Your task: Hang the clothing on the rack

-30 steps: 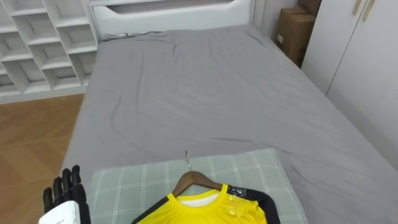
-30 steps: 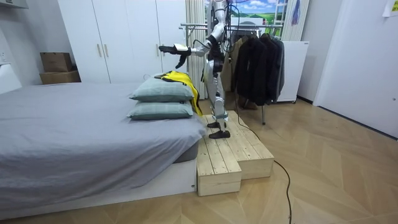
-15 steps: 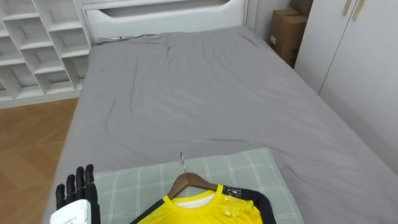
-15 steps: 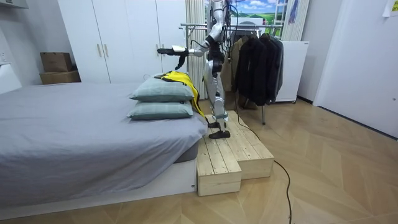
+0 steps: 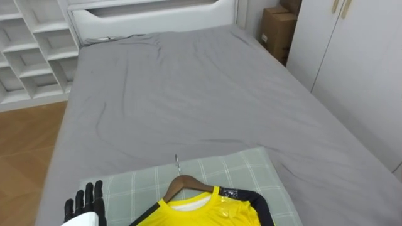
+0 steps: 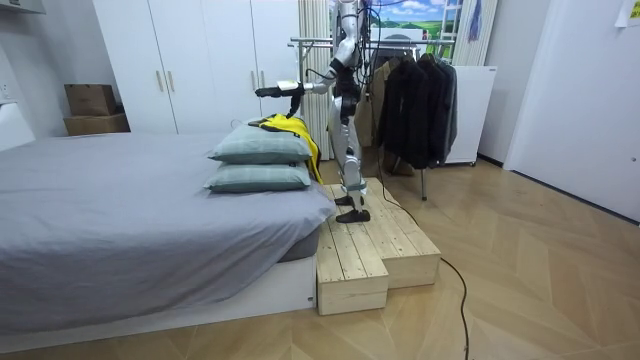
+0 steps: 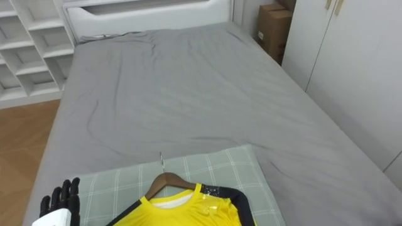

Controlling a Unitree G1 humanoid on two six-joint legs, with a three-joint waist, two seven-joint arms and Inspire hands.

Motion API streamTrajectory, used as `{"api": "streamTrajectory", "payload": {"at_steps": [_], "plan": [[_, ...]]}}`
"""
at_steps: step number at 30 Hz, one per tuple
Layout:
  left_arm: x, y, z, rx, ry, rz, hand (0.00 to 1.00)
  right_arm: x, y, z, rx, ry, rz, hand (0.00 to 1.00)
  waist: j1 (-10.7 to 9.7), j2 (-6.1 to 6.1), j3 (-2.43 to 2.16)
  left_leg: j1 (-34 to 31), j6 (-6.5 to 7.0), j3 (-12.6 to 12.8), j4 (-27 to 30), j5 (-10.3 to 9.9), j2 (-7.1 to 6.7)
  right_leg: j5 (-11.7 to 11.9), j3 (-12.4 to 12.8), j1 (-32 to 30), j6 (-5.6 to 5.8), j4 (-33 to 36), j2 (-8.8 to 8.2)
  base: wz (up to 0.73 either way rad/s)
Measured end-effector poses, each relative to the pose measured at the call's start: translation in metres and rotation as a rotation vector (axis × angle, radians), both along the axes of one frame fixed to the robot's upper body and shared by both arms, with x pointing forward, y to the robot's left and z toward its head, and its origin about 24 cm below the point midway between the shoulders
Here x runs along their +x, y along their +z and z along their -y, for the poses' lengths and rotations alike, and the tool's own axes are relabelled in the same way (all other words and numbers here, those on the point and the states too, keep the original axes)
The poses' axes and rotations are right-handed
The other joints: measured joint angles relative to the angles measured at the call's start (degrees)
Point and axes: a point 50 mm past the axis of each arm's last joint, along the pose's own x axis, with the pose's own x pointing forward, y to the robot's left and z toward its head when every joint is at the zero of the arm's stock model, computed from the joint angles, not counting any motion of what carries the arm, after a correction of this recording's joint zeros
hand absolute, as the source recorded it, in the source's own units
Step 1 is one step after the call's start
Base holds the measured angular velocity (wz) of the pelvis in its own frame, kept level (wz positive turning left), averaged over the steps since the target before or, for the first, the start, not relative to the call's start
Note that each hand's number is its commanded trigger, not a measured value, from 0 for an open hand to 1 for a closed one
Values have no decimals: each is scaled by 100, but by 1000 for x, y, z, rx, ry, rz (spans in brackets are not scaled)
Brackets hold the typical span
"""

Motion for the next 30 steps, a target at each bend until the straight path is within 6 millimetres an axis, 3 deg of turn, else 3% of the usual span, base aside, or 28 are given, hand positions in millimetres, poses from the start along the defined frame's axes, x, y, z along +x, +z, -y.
{"api": "streamTrajectory", "payload": {"at_steps": [8,20,30], "plan": [[0,0,0,0,1,-1,0,-3,0,0,0,-3,-10,0,-40,-24,21,89,0,25,-72,0,7,0,29,0,0,-6,8,-1],[0,-1,5,-9,-21,-13,0,-13,-1,1,-26,32,-40,0,-78,-48,6,103,0,163,-76,0,19,2,163,-3,2,9,17,-5],[0,-12,26,-130,-51,-137,0,-29,-5,-10,-15,157,-159,0,-168,-90,-13,69,0,170,-74,0,24,1,161,-89,1,41,17,0]]}}
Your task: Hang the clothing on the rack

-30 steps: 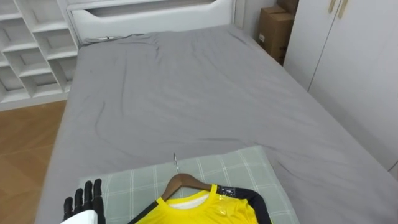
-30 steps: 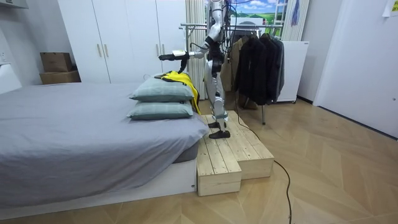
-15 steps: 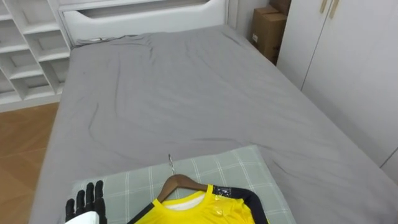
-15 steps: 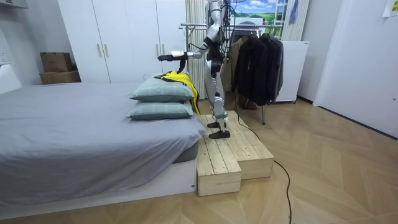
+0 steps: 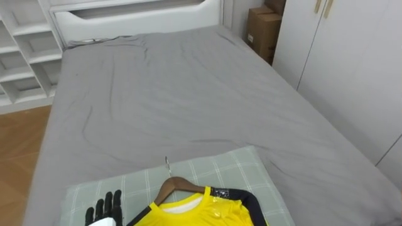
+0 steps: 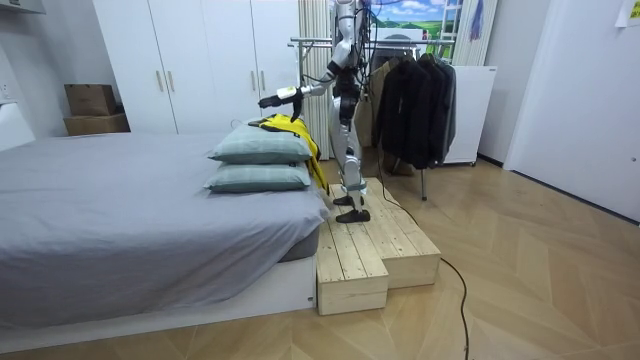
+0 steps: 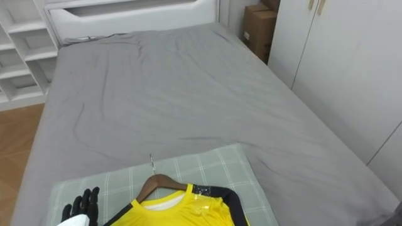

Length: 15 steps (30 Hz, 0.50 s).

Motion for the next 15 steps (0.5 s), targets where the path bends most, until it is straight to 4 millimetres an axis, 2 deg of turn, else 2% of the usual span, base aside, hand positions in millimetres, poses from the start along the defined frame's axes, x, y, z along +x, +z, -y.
{"api": "streamTrajectory", "payload": {"at_steps": [9,15], "plan": [[14,3,5,-28,-27,-10,0,-1,0,-1,3,6,-19,0,-52,25,-22,-169,0,-1,18,0,-1,0,-12,-142,0,56,-5,0],[24,7,14,-28,-77,11,0,5,-1,-2,4,28,-19,0,-58,59,0,-184,0,-4,13,0,0,1,-15,-159,1,59,-5,0]]}}
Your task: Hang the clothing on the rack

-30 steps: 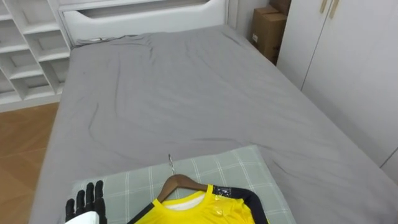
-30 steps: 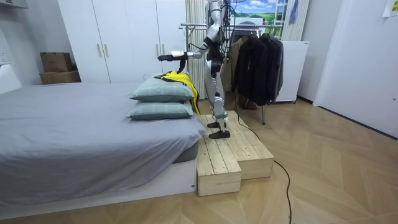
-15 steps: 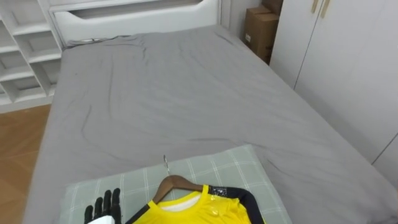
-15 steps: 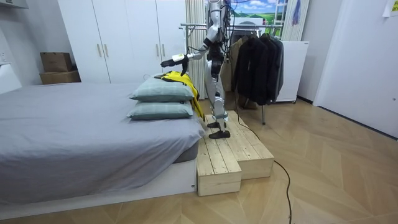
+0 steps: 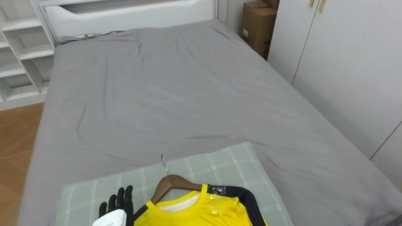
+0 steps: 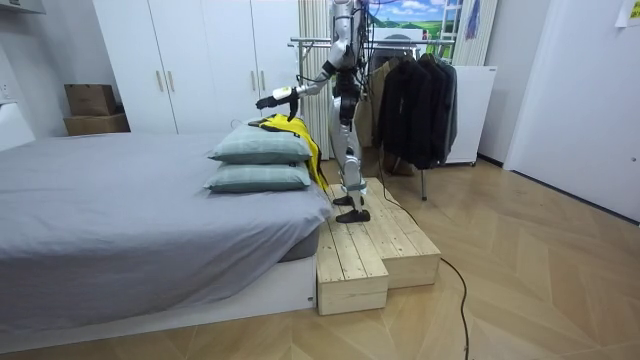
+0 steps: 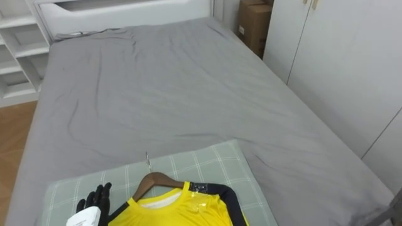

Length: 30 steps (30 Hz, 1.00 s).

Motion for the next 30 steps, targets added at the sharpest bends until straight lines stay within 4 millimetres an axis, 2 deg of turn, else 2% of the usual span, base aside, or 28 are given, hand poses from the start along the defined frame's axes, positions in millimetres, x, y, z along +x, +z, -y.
{"api": "streamTrajectory", "payload": {"at_steps": [4,6,14,18,26,30], "plan": [[7,2,3,2,-14,11,0,5,0,0,1,2,14,0,3,27,4,-102,0,2,7,0,17,5,1,-133,-5,42,10,0],[9,1,3,6,-18,6,0,10,1,0,0,8,24,0,9,59,32,-123,0,5,4,0,23,6,2,-169,-6,74,16,0],[15,-1,-3,6,19,-14,0,14,1,1,3,-21,39,0,-26,127,30,-192,0,10,4,1,32,7,4,-246,-9,92,25,0],[11,-5,-11,-3,66,-45,0,11,1,1,6,-29,34,0,-51,92,38,-188,-2,60,3,2,64,7,9,-250,-9,100,32,-3],[7,-8,-18,-36,130,-69,0,11,1,1,8,-33,36,0,-106,-9,11,-188,-3,79,5,2,70,9,15,-252,-11,101,33,0],[4,-14,-22,-32,143,-119,0,12,1,1,-1,-32,47,0,-108,-21,12,-195,-3,79,6,2,68,13,8,-243,-15,102,34,0]]}}
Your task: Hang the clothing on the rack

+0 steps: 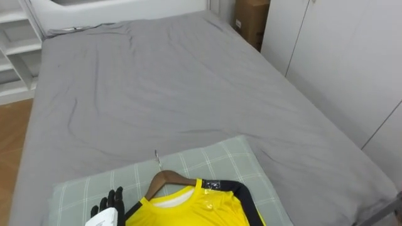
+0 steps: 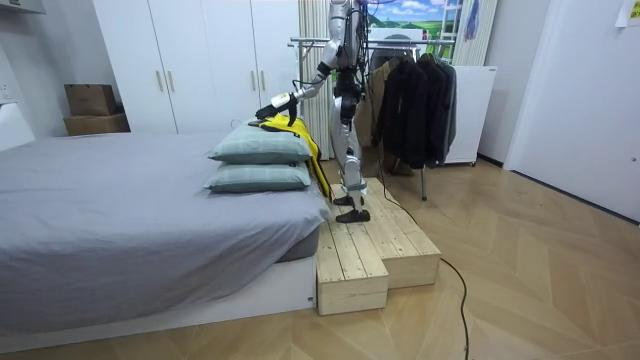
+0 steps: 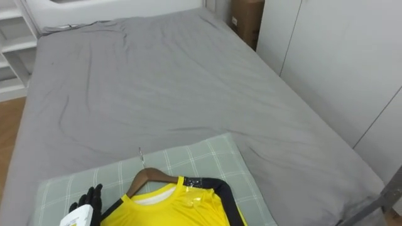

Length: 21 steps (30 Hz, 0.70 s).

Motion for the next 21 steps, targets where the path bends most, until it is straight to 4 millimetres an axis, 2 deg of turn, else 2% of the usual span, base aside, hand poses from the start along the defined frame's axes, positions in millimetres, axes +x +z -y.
{"api": "streamTrajectory", "payload": {"at_steps": [7,11,14,19,21], "plan": [[-1,-3,-2,4,6,-24,0,4,0,0,-16,0,3,0,7,-26,18,-13,-1,4,1,0,-7,2,-4,-7,-4,-3,8,0],[4,-2,-2,8,6,-23,0,5,-1,-2,-18,16,3,0,19,-98,42,-149,-2,5,29,0,-6,4,-12,-114,-9,-1,10,2],[7,-1,-4,14,13,-31,0,9,0,-3,-22,23,13,0,15,-136,23,-309,-2,3,124,1,-4,6,-13,-247,-11,46,4,1],[17,3,-3,15,5,-8,0,28,1,-5,-36,42,73,0,40,-174,31,-424,-4,16,137,2,6,7,-15,-428,-12,145,9,-1],[19,4,-3,12,2,-4,0,37,3,-6,-35,-2,118,0,49,-196,40,-442,-4,27,135,2,7,7,-17,-431,-12,139,10,0]]}}
